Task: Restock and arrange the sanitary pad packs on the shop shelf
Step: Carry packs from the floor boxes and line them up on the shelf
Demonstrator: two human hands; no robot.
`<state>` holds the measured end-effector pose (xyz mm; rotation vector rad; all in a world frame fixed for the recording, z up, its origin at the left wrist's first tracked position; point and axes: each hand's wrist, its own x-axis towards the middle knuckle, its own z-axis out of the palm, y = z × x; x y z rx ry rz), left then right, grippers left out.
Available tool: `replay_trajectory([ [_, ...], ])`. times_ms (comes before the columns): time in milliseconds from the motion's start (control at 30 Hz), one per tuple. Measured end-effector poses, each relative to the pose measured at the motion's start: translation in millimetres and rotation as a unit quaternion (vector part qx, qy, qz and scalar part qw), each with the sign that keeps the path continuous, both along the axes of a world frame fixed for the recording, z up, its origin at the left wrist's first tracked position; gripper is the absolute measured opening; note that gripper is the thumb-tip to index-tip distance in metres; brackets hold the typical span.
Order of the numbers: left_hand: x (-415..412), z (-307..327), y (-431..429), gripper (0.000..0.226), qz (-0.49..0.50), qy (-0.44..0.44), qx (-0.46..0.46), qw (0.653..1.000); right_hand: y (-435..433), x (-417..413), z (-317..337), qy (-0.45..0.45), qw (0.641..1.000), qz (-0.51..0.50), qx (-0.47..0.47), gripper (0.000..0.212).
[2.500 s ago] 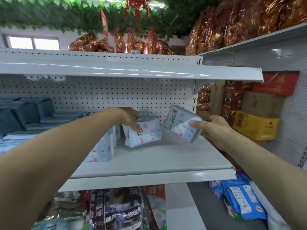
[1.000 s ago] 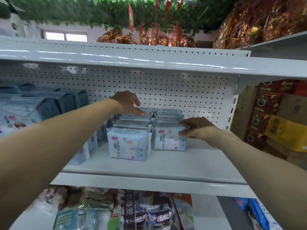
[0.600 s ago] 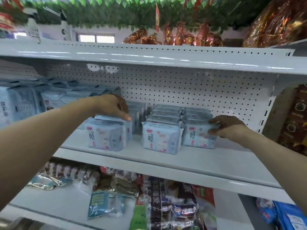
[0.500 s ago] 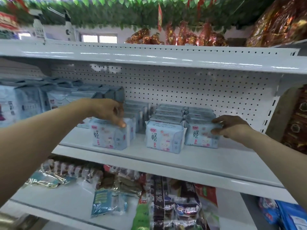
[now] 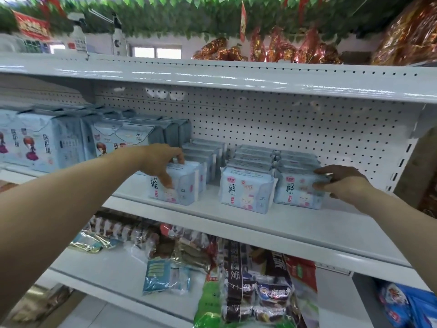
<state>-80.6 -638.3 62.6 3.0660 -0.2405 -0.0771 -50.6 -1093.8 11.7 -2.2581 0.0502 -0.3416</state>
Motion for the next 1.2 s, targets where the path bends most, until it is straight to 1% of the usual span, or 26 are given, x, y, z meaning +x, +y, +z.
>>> replay_trajectory([
  [100,-6.0,6.9,-6.3,0.065,-0.002,0.012,0.019,1.000,-0.5,-1.8,0.4,0.000,1.000,0.006,-0.004,0.045],
  [167,-14.4,18.4,-15.9,0.061,-0.010,0.045,0.003,0.999,-0.9,-3.1,2.1,0.008,1.000,0.007,0.000,0.046],
  [300,-31.0,41.3,-55.8,0.051,-0.076,0.109,-0.045,0.990,0.7,-7.9,6.5,0.018,1.000,0.004,-0.015,0.048],
  [367,-34.9,46.4,-82.2,0.049,-0.112,0.121,-0.061,0.985,1.0,-10.5,8.6,0.019,1.000,0.007,-0.020,0.050],
  [433,-36.0,47.8,-109.6,0.052,-0.140,0.123,-0.064,0.980,1.1,-12.9,8.9,0.016,1.000,0.013,-0.014,0.050],
  [500,-34.5,47.8,-135.4,0.052,-0.164,0.129,-0.068,0.976,-0.1,-13.3,8.9,0.014,1.000,0.015,-0.006,0.049],
  [567,-31.2,47.9,-158.1,0.049,-0.181,0.134,-0.083,0.971,-1.1,-13.1,9.9,0.023,0.999,0.019,0.018,0.039],
  [633,-27.7,48.4,-180.2,0.047,-0.184,0.128,-0.095,0.970,-1.5,-13.2,13.7,0.041,0.997,0.020,0.056,0.023],
  [667,-24.8,48.7,-191.2,0.047,-0.190,0.118,-0.096,0.970,-2.7,-12.7,16.3,0.043,0.997,0.016,0.061,0.018],
  [700,-22.1,48.8,-202.7,0.048,-0.198,0.108,-0.097,0.969,-4.8,-11.7,18.7,0.043,0.997,0.013,0.058,0.021],
  [800,-13.4,46.8,-234.7,0.053,-0.213,0.075,-0.094,0.970,-12.3,-12.0,27.2,0.039,0.998,0.006,0.054,0.048],
  [833,-10.2,45.0,-244.6,0.057,-0.216,0.065,-0.096,0.969,-15.2,-13.1,29.3,0.038,0.997,0.009,0.062,0.053],
  [900,-1.8,39.3,-262.3,0.063,-0.218,0.056,-0.098,0.969,-20.2,-17.2,32.5,0.040,0.996,0.023,0.076,0.055],
  [1000,9.2,27.5,-283.6,0.064,-0.218,0.044,-0.062,0.973,-24.4,-26.3,33.6,0.041,0.996,0.044,0.072,0.055],
  [1033,12.6,23.4,-288.6,0.063,-0.220,0.039,-0.045,0.974,-25.0,-29.2,32.7,0.040,0.996,0.050,0.067,0.053],
  [1100,18.1,16.3,-294.7,0.063,-0.220,0.025,-0.009,0.975,-25.2,-35.1,30.2,0.037,0.996,0.066,0.057,0.039],
  [1167,23.5,11.7,-295.8,0.066,-0.214,0.015,0.008,0.977,-25.7,-39.6,27.2,0.045,0.995,0.086,0.037,0.024],
  [1200,25.8,10.2,-295.2,0.069,-0.211,0.014,0.009,0.977,-25.5,-40.9,25.6,0.051,0.993,0.099,0.025,0.023],
])
